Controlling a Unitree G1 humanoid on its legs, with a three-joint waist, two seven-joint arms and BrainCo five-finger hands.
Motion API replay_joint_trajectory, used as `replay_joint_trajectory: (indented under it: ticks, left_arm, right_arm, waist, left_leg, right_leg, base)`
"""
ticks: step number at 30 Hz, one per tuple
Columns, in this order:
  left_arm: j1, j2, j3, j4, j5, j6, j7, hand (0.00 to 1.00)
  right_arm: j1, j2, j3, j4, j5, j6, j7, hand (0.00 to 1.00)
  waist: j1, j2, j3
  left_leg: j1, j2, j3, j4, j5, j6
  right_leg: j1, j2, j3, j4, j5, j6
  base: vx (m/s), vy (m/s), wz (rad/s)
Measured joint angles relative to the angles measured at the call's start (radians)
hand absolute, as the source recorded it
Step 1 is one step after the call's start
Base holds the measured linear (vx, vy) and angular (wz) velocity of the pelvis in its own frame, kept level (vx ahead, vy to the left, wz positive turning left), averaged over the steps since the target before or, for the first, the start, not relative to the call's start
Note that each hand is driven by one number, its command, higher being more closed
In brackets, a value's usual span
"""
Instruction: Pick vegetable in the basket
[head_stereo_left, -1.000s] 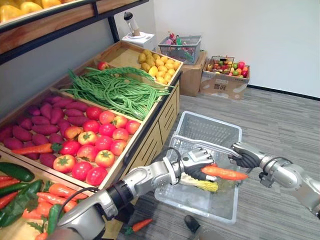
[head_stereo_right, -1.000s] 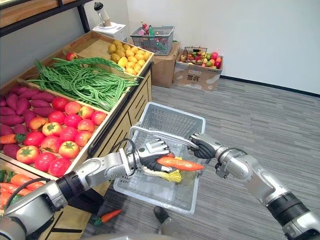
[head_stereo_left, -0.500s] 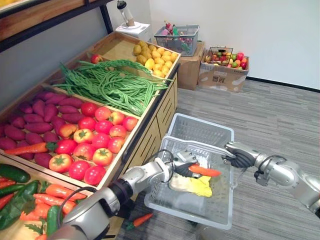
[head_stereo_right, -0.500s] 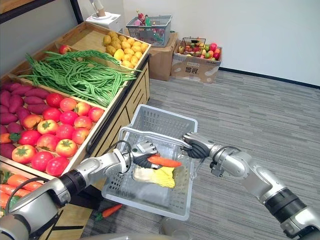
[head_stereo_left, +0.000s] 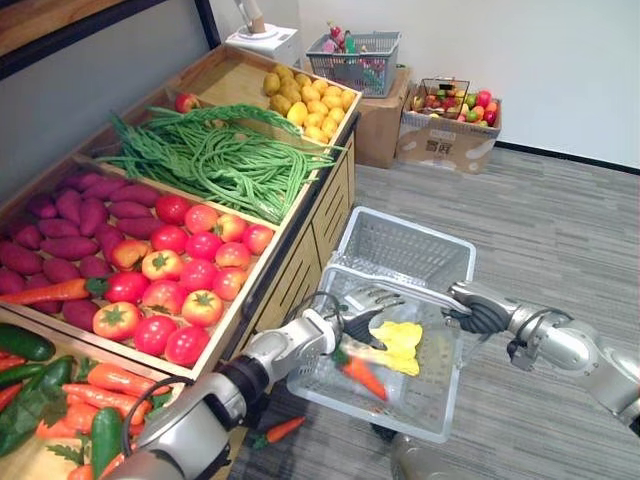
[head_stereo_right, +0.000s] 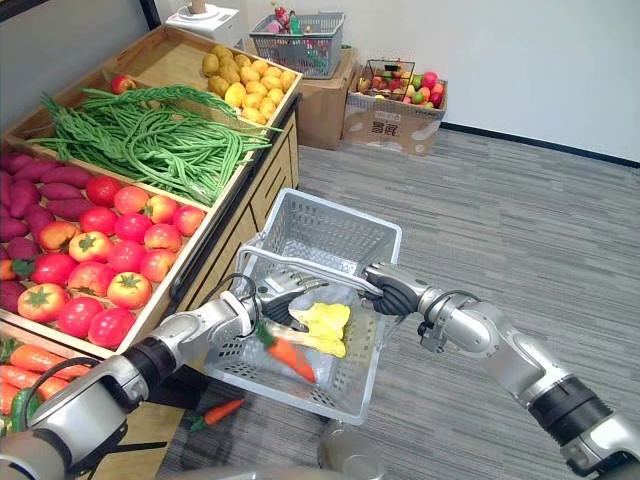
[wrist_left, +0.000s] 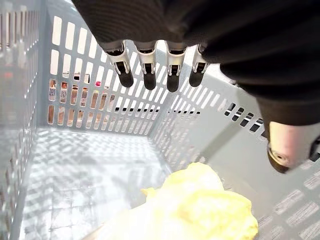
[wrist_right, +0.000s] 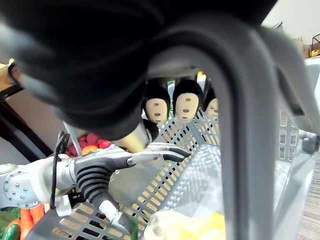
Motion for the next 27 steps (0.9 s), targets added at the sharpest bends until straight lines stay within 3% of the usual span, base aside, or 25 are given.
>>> replay_joint_trajectory:
  ticks: [7,10,18,23,27]
  left_arm:
    - [0.0,-0.012,-0.004,-0.012,0.0,0.0,0.0,0.0]
    - [-0.001,-0.013,-0.035,-0.082,-0.002,-0.004,0.001,0.0]
    - [0.006,-0.047,-0.193,-0.341,-0.055,-0.073,-0.005,0.0]
    - [0.059,-0.069,-0.253,-0.51,-0.182,-0.105,-0.043,0.0]
    - [0.134,-0.064,-0.25,-0.569,-0.258,-0.11,-0.062,0.0]
  right_arm:
    - [0.036,0.011,-0.012,0.012,0.0,0.001,0.0,1.0]
    - [0.083,0.068,-0.059,0.066,-0.02,0.007,0.0,1.0]
    - [0.184,0.298,-0.256,0.259,-0.141,0.095,-0.049,1.0]
    - [0.203,0.471,-0.44,0.376,-0.177,0.175,-0.139,1.0]
    - [0.209,0.595,-0.611,0.456,-0.175,0.203,-0.215,1.0]
  waist:
    - [0.002,-0.001,0.002]
    - [0.006,-0.002,0.003]
    - [0.022,-0.007,0.006]
    - [0.054,-0.009,0.008]
    - [0.068,-0.013,0.007]
  left_leg:
    - [-0.026,0.002,-0.038,-0.004,0.002,0.004]
    - [-0.048,0.001,-0.07,-0.005,0.002,0.007]
    - [-0.104,-0.003,-0.173,-0.001,-0.005,0.03]
    - [-0.146,-0.001,-0.25,0.008,-0.008,0.04]
    - [-0.202,-0.001,-0.337,0.016,0.0,0.062]
  right_leg:
    - [-0.001,-0.014,-0.032,-0.003,0.0,0.0]
    - [0.0,-0.028,-0.06,-0.003,-0.001,0.0]
    - [0.022,-0.079,-0.156,-0.002,-0.015,0.006]
    - [0.033,-0.104,-0.224,0.005,-0.027,0.002]
    - [0.038,-0.128,-0.298,0.018,-0.039,0.004]
  base:
    - [-0.01,0.023,0.14]
    - [-0.02,0.022,0.27]
    - [-0.03,0.013,0.37]
    - [-0.03,0.007,0.38]
    - [-0.02,-0.004,0.56]
